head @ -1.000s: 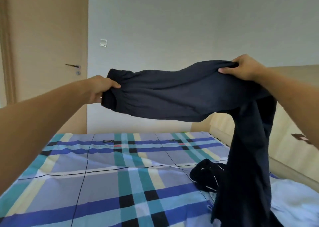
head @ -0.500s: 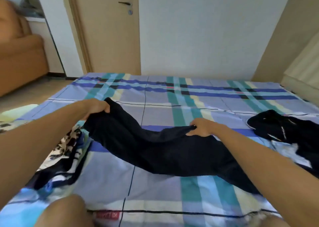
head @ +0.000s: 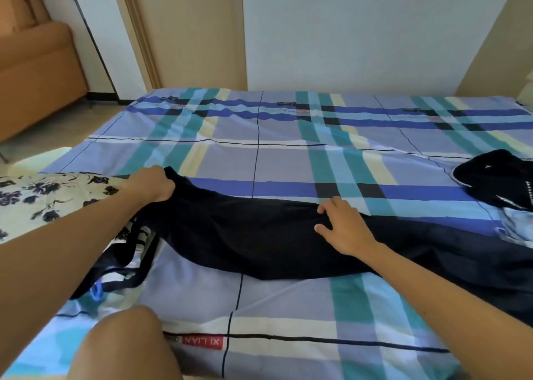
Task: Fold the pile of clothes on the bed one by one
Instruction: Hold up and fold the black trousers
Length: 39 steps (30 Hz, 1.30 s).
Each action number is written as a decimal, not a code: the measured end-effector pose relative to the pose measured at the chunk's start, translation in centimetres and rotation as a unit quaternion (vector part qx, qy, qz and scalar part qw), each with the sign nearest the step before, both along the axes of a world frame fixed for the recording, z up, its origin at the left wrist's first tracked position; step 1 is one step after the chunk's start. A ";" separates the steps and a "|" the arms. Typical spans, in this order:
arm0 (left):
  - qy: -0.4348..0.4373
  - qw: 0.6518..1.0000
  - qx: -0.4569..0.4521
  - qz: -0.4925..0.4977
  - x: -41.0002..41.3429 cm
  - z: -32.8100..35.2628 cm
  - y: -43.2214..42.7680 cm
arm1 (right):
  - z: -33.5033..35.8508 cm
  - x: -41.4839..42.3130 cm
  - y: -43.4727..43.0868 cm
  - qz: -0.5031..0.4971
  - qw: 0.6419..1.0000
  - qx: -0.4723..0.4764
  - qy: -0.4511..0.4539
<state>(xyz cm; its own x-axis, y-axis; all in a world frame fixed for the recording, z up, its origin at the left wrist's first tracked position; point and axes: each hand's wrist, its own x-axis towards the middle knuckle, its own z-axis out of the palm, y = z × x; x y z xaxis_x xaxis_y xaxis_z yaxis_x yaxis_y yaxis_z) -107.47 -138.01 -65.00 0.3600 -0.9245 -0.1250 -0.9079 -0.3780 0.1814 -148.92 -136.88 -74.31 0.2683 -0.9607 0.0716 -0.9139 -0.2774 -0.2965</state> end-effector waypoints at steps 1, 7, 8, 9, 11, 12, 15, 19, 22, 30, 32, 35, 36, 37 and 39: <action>-0.005 1.000 0.001 -0.005 -0.1 -0.4 -0.1 | -0.7 -0.3 0.4 0.001 1.000 0.019 0.011; -0.042 0.997 -0.024 -0.056 -1.3 0.3 -0.1 | -1.9 1.9 1.2 0.024 0.998 0.050 0.022; -0.057 0.996 -0.034 -0.061 -1.3 0.9 0.0 | -1.5 3.1 1.3 0.038 0.998 0.053 -0.006; -0.072 0.994 -0.044 -0.063 -1.1 1.8 0.0 | -0.9 4.8 1.3 0.059 0.996 0.056 -0.038; -0.089 0.992 -0.058 -0.070 -0.4 3.8 0.1 | 0.6 8.5 1.4 0.107 0.988 0.047 -0.099; -0.097 0.991 -0.064 -0.071 0.6 5.1 0.5 | 1.7 11.2 1.4 0.133 0.983 0.032 -0.126; -0.123 0.988 -0.074 -0.062 4.4 8.6 1.9 | 5.2 18.8 1.9 0.195 0.961 -0.007 -0.194; -0.126 0.989 -0.069 -0.033 11.2 13.0 5.9 | 9.0 28.0 3.5 0.278 0.933 -0.021 -0.227; -0.113 0.992 -0.053 0.031 16.7 15.4 9.1 | 10.3 32.6 4.8 0.304 0.921 -0.017 -0.242; -0.048 0.993 0.004 0.105 22.7 8.1 13.9 | 7.0 34.3 6.7 0.305 0.940 0.001 -0.153; -0.041 0.993 -0.018 0.108 22.4 7.4 13.7 | 7.1 33.1 6.5 0.296 0.944 0.003 -0.148; -0.095 0.988 -0.056 0.108 20.5 8.5 12.8 | 7.5 29.9 5.9 0.278 0.950 0.007 -0.140; -0.125 0.985 -0.065 0.100 19.0 9.2 12.5 | 7.6 28.6 5.7 0.273 0.952 0.006 -0.136; -0.150 0.982 -0.076 0.084 17.1 9.9 12.0 | 7.6 27.3 5.4 0.266 0.955 0.008 -0.133; -0.174 0.978 -0.112 0.027 12.1 10.9 10.7 | 7.7 23.9 5.0 0.242 0.961 0.028 -0.129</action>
